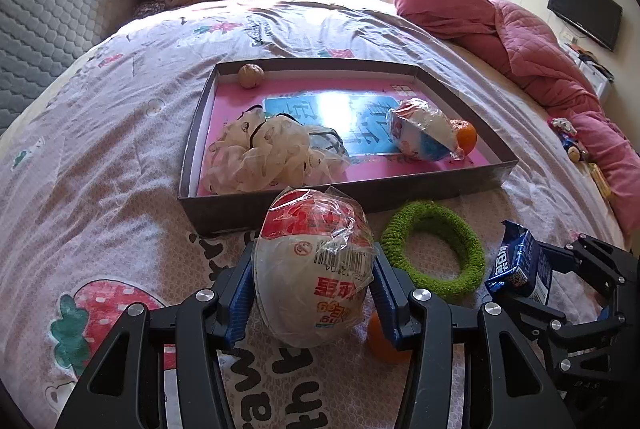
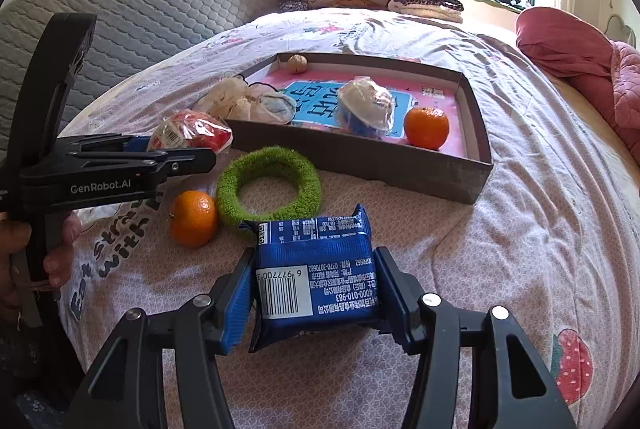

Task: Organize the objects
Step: 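Lift the white bun with left tool while right tool lifts the blue packet toward the tray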

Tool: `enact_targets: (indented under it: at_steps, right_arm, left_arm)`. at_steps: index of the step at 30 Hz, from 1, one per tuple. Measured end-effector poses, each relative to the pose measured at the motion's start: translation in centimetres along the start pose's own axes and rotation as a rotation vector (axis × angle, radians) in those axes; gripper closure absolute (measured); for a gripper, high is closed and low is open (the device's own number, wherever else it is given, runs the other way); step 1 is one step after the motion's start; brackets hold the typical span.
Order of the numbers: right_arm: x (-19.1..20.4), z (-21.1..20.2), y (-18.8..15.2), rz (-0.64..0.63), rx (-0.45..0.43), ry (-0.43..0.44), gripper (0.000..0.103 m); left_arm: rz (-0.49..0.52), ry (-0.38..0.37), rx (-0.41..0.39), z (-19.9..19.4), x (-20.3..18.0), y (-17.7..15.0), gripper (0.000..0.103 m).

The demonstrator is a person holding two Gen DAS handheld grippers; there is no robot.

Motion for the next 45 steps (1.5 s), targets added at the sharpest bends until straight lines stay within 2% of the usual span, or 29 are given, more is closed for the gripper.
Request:
enact_targets:
  at_steps: [24, 45]
  right_arm:
    - [-1.1, -2.9, 2.1, 0.055, -0.163, -0.002, 0.046]
    - [-1.5, -4.2, 3.9, 0.053, -0.234, -0.015, 0.047]
  left_arm:
    - [0.031, -0.005, -0.095, -3.7, -1.3, 0.8, 0.050]
    - [0.076, -0.025, -0.149, -5.4, -3.0, 3.0, 0.050]
Point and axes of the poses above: each gripper's, at about its wrist camera, not at the fingertips, and z roughly the way its jaws point, x to its left, y to its top, the point moved 4 cm from there along z, roughly the way its jaws point, and after that the axes turned 2 degrees about -y, right-handed, at the moved point
